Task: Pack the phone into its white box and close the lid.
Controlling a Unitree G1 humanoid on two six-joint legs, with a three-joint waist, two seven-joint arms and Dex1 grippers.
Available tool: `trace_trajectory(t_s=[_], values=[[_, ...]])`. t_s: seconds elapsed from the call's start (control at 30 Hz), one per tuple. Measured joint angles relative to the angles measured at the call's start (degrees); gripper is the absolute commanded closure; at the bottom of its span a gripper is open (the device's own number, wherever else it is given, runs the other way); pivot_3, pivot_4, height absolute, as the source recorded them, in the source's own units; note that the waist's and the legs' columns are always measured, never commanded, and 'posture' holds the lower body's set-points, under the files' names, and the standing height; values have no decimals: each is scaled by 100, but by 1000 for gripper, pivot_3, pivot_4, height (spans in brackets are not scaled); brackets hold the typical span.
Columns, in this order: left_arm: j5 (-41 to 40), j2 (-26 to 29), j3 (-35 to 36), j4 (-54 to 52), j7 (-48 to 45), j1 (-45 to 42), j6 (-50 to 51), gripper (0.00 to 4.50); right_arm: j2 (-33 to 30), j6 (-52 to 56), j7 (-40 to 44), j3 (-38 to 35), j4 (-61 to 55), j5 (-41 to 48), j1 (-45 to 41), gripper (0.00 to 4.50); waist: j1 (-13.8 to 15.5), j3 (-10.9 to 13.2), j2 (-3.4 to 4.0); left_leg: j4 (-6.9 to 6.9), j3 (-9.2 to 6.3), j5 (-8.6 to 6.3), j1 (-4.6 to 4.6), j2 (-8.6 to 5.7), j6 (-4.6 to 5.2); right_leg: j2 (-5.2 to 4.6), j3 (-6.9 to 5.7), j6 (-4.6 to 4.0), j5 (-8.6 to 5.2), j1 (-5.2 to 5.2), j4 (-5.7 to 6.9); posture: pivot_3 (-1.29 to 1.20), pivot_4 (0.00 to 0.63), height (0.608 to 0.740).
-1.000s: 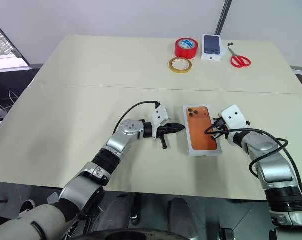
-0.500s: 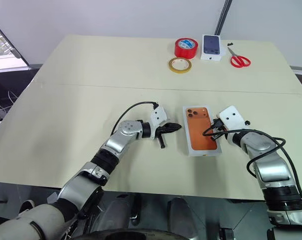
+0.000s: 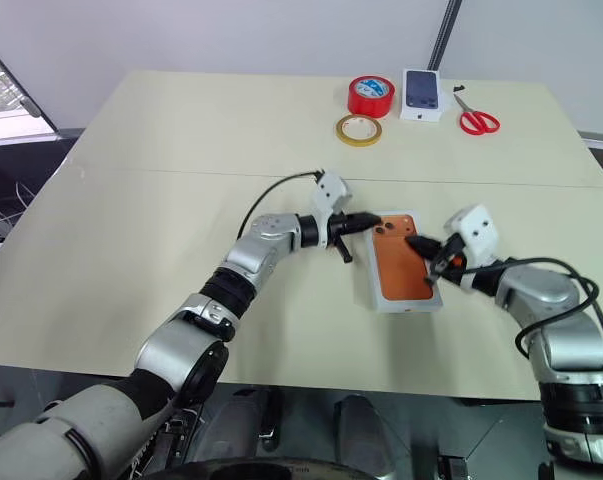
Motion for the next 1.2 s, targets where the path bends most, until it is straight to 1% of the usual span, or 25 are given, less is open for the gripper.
trace_trajectory(t_s=[0.07,0.17,0.27,0.33,0.37,0.4,0.43,0.5,0.53,0.57,0.6,0.63,0.73,0.8,0.87,1.0,1.1,1.2], values=[[114,-97,-14,371,97,-57,34,4500,-155,-2,210,101,-91,-37,301,4463,-1,0,0,1,2,0,0,0,0,0,2,1,1,-3,2,0,150,740],[374,-161,-196,616,219,-279,-30,4500,-538,-335,346,347,-327,-441,709,4463,15,-7,-8,0,-1,-1,19,1,-1,-1,-1,4,-1,21,-6,0,150,740],[373,-173,-164,589,147,-243,64,4500,-493,-235,324,337,-453,-433,755,4463,15,-12,-23,-2,-7,-3,33,3,-2,-8,-2,4,-1,37,-11,0,150,740],[305,-131,-105,493,-36,-156,98,3955,-340,170,334,266,-555,-86,699,4500,9,-12,-23,-3,-9,-3,32,5,-3,-10,3,4,-1,35,-10,0,150,740],[283,-117,-100,436,-115,-120,96,3607,-273,360,359,259,-586,101,665,3960,4,-13,-22,-5,-8,-3,31,6,-3,-11,4,4,-1,33,-10,0,150,740],[245,-103,-85,365,-191,-80,94,3036,-211,521,370,259,-601,247,608,3600,4,-13,-21,-5,-9,-3,30,6,-3,-12,5,3,-1,33,-10,0,150,740],[207,-82,-63,281,-252,-11,99,2518,-158,633,367,260,-600,343,549,3084,8,-12,-20,-4,-8,-3,27,6,-3,-15,5,3,-1,30,-10,0,150,740],[160,-52,-34,125,-331,95,106,1608,-133,708,332,265,-595,401,454,2170,14,-11,-19,-2,-8,-3,14,5,-4,-18,5,2,0,18,-9,0,150,740],[132,50,-15,-112,-350,198,143,1081,-66,753,290,230,-580,478,328,1665,-1,-10,-18,-2,-6,-3,8,5,-4,-18,9,1,0,9,-7,0,150,740],[103,196,15,-399,-359,308,194,483,41,844,247,119,-563,632,181,1048,-28,-7,-12,-4,-5,-3,6,5,-4,-17,13,1,1,3,-3,0,150,740],[55,373,49,-732,-392,419,276,77,83,901,220,46,-556,742,49,649,-41,-3,-6,-7,-5,-2,4,5,-5,-17,14,1,0,-5,-1,0,150,740],[-32,566,104,-1111,-441,528,388,0,79,906,218,-14,-551,805,-40,47,-37,-4,-2,-13,-5,-1,2,6,-7,-16,12,1,0,-9,0,0,150,740],[-269,1190,328,-2267,-540,919,727,0,70,711,238,-78,-491,773,-177,17,-20,-5,1,-19,-5,1,1,9,-10,-14,13,1,0,-12,-4,0,150,740],[-380,1639,443,-2881,-628,1295,906,0,44,421,287,-62,-343,581,-206,17,-18,-5,1,-15,-3,1,1,7,-11,-16,13,1,0,-7,-4,0,150,740],[-662,2055,685,-3342,-771,1751,1054,0,-50,136,393,-26,-66,379,-249,17,-18,-5,2,-8,-1,1,2,7,-11,-19,14,1,1,-5,-3,0,150,740],[-891,2967,1201,-3866,-840,2519,1326,0,-260,-109,628,-33,263,213,-246,17,-21,-4,4,-11,-2,1,4,7,-11,-23,14,-1,1,-5,-4,0,150,740],[-1137,3220,1501,-4214,-834,2931,1425,0,-380,-211,804,-88,324,214,-203,17,28,-4,4,-10,-2,0,2,5,-11,-33,11,-2,1,0,-10,0,150,740],[-1438,3310,1809,-4575,-748,3330,1588,0,-542,-346,985,-240,450,208,-10,17,22,-3,3,-9,-2,-1,2,4,-9,-39,11,-2,1,3,-14,0,150,740]])
